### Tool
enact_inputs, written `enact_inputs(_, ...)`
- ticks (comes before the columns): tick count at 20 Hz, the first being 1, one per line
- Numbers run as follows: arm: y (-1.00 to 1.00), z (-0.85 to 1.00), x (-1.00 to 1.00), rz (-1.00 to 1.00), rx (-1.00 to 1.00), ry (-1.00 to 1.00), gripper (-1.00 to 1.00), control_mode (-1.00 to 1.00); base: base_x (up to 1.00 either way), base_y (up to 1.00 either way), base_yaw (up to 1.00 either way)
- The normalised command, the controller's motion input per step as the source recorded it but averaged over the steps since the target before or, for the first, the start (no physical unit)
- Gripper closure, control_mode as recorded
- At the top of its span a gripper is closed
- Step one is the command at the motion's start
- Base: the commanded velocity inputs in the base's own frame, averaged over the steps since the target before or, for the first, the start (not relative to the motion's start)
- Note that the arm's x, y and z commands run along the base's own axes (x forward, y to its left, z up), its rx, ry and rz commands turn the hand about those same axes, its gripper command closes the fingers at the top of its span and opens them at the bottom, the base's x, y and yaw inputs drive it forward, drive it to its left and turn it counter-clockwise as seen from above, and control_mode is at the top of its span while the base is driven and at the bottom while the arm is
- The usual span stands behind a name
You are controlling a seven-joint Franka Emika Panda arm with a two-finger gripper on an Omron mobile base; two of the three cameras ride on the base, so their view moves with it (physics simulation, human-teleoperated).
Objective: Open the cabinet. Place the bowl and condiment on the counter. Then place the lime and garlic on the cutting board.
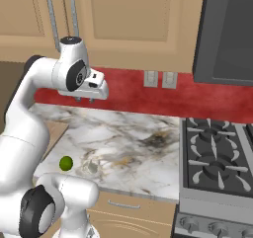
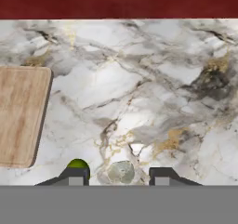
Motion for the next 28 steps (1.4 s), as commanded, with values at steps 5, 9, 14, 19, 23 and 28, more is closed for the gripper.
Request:
enact_inputs(5,0.03,0.12,-0.37,0.03,-0.01,-0.17,-1.00,-1.00,0.00,0.00,0.00)
enact_inputs(9,0.04,0.45,-0.61,0.00,-0.09,-0.42,-1.00,-1.00,0.00,0.00,0.00)
enact_inputs(14,0.29,0.66,-0.13,0.00,-0.14,-0.35,-1.00,-1.00,0.00,0.00,0.00)
enact_inputs(19,0.30,0.74,0.14,0.00,-0.06,-0.28,-1.00,-1.00,0.00,0.00,0.00)
enact_inputs(23,0.21,0.69,0.32,0.00,0.00,-0.18,-1.00,-1.00,0.00,0.00,0.00)
enact_inputs(28,0.18,0.47,0.47,0.00,0.00,-0.12,-1.00,-1.00,0.00,0.00,0.00)
